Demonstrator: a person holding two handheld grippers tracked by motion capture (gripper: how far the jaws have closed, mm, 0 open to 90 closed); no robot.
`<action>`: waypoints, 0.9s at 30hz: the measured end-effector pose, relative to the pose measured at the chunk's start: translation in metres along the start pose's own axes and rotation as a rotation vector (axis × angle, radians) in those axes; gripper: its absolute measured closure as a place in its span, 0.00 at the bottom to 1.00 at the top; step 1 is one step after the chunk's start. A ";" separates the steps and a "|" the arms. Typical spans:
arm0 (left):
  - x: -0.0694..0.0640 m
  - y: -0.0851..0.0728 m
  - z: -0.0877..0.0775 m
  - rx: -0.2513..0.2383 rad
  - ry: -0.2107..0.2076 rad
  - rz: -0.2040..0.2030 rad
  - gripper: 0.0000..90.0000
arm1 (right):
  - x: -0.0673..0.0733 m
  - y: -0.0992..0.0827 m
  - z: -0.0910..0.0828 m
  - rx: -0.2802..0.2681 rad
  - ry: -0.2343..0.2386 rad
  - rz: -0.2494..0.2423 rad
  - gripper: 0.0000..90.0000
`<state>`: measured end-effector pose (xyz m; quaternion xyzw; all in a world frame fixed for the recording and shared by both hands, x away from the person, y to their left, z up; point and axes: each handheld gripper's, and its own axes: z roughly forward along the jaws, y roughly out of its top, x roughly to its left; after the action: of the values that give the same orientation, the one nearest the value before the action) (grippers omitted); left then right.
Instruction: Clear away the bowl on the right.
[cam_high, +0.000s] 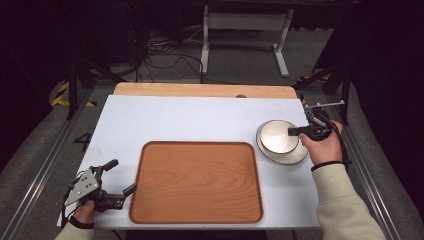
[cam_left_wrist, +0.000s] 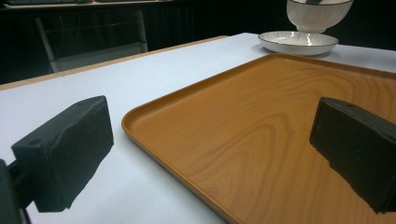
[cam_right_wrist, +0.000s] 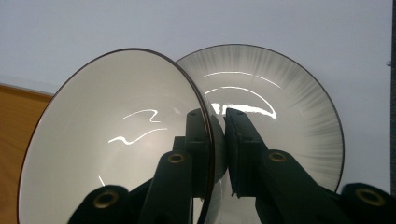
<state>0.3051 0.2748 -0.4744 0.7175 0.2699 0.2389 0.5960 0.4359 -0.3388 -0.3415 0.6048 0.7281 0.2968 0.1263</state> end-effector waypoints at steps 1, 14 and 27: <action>0.000 0.000 0.000 0.000 0.001 -0.002 0.00 | 0.002 0.000 -0.001 0.002 0.005 -0.003 0.90; 0.000 0.000 0.000 -0.001 0.001 -0.002 0.00 | 0.038 0.002 -0.009 0.022 0.070 -0.046 0.90; 0.000 0.000 0.000 0.000 -0.001 0.001 0.00 | 0.082 0.004 -0.010 0.040 0.134 -0.104 0.90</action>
<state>0.3050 0.2748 -0.4744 0.7178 0.2694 0.2390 0.5959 0.4140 -0.2626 -0.3164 0.5476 0.7709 0.3151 0.0806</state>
